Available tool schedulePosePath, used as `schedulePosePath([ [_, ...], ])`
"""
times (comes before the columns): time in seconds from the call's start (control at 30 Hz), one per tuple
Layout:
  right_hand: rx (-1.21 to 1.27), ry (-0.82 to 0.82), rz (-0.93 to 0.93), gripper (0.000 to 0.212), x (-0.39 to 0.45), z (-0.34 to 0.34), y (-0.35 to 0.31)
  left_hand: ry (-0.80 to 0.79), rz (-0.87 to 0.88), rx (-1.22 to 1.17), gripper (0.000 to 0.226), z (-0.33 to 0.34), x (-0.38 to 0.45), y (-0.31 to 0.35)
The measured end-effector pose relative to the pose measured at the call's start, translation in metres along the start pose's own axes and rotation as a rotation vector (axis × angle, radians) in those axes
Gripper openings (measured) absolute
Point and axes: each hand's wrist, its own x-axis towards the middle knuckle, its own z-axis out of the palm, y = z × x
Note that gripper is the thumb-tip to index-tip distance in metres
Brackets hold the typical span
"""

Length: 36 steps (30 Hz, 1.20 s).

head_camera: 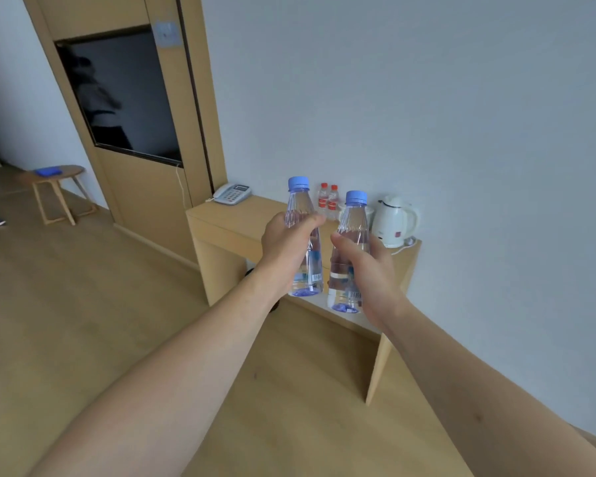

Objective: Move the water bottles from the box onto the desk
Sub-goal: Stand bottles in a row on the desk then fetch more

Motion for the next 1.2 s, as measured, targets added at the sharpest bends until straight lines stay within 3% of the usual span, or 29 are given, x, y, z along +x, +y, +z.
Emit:
schedulePosePath([
  [0.33, 0.014, -0.083, 0.037, 0.044, 0.192, 0.05, 0.066, 0.101, -0.026, 0.009, 0.033, -0.029, 0.183, -0.047],
  [0.73, -0.002, -0.141, 0.121, 0.041, 0.423, 0.104, 0.104, 0.111, -0.071, 0.002, 0.032, -0.032, 0.416, -0.068],
  [0.93, -0.024, -0.087, 0.135, 0.04, 0.505, 0.135, 0.141, 0.085, -0.114, 0.015, 0.037, -0.051, 0.518, -0.092],
  [1.07, -0.024, 0.012, 0.146, 0.047, 0.563, 0.161, 0.17, -0.001, -0.139, 0.015, 0.044, -0.065, 0.597, -0.111],
  [1.2, -0.013, 0.135, 0.153, 0.04, 0.614, 0.19, 0.187, -0.094, -0.161, 0.054, 0.052, -0.076, 0.669, -0.122],
])
